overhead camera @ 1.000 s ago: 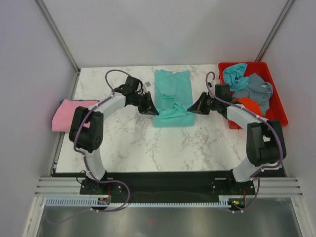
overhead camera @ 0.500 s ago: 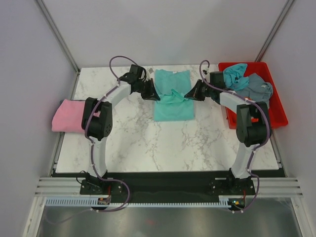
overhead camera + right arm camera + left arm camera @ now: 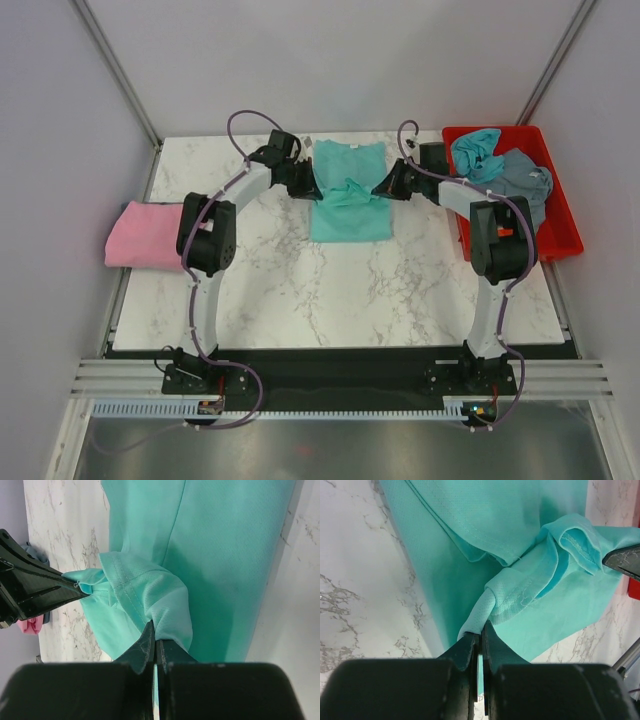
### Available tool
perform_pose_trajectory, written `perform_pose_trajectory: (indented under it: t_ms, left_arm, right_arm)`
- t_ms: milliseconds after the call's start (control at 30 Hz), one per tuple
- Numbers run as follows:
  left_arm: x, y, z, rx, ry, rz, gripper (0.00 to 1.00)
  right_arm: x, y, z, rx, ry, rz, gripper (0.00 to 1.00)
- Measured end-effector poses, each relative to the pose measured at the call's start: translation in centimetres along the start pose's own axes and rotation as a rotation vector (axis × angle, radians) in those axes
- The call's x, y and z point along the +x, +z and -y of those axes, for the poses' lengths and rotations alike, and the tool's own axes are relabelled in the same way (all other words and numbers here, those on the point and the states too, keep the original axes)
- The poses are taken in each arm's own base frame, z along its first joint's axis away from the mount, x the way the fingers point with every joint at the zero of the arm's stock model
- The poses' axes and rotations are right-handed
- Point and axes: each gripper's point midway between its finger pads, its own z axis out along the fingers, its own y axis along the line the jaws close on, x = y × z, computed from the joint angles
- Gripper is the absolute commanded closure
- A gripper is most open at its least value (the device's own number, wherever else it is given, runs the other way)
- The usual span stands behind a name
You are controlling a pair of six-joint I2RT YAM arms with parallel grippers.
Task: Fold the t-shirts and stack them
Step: Fold the tshirt
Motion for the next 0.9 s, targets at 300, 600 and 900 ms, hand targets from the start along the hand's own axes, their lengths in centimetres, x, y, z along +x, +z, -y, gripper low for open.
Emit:
perform_pose_trajectory:
  t_ms: [300,600,900]
  left_arm:
    - [-2.7,-0.8,-0.6,-0.091,0.065,0.083,0.2]
    - [0.7,-8.7,2.7,-0.048,0.064,0.076,0.19]
    - [11.1,-8.7,0.9,0.009,-0.106,-0.16,0.19]
  right_arm:
    - [-1.4,-0.4,-0.3,0.019,-0.057,0.037,0.46]
    - [-1.8,-8.9,-3.6,0.007,-0.077,0.128,0.44]
    - [8.6,-9.9,0.6,0.023,0.155,-0.047,0.43]
